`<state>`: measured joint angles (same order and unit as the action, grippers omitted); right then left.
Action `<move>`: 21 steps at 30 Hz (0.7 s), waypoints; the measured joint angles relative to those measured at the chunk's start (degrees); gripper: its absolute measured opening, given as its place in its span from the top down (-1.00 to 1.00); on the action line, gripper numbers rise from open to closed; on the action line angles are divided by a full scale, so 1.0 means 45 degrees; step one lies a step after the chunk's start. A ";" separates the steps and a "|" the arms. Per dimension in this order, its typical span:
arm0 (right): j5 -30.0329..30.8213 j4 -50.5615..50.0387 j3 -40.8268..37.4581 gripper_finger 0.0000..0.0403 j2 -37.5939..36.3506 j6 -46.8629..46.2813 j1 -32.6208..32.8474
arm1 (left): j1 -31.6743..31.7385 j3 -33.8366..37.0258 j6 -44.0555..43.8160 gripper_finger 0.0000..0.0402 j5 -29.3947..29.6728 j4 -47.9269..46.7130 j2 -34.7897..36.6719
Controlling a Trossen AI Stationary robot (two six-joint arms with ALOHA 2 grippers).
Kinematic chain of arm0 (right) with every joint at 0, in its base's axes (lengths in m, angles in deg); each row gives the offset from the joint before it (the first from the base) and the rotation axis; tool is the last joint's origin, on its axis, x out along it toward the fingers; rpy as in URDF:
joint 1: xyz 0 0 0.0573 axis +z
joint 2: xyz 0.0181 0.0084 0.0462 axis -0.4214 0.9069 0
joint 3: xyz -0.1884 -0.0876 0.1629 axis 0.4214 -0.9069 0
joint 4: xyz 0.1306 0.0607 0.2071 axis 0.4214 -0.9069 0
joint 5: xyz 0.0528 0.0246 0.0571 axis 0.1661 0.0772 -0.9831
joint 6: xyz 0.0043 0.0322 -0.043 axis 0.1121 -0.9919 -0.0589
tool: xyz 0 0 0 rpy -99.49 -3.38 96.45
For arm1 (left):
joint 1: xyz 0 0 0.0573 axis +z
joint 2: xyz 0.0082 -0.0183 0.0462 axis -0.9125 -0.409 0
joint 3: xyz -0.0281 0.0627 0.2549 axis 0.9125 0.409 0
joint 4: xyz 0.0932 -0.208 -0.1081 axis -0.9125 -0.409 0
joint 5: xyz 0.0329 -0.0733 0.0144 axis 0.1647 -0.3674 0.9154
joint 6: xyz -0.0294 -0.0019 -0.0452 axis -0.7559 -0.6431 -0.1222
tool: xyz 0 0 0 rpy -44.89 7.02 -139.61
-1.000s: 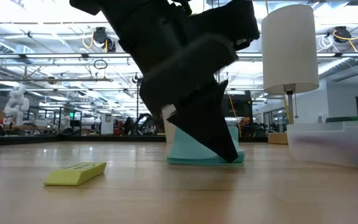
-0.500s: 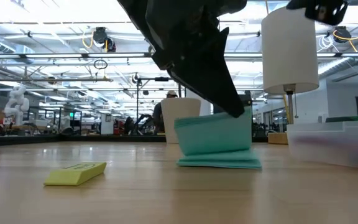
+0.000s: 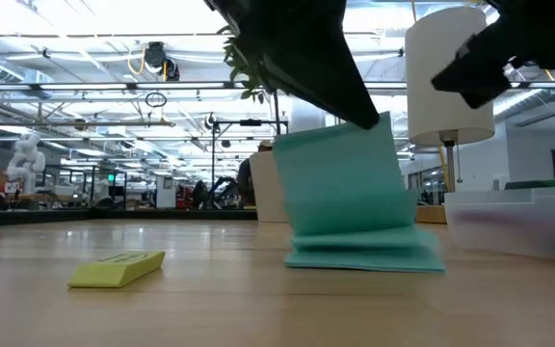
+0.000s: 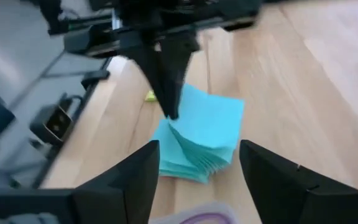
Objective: Pack school essentials
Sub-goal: Put the blue sticky notes into the purple supply box
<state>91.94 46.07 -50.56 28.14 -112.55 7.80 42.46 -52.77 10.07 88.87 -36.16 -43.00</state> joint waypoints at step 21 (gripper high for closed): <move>-0.0678 0.4884 0.1549 0.01 0.6240 0.3327 -0.0673 | 0.0350 0.0000 0.0326 1.00 -0.0788 -0.0023 0.0000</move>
<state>88.89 68.05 -43.59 56.21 -97.57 4.77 44.03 -52.77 11.54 85.32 -36.26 -43.00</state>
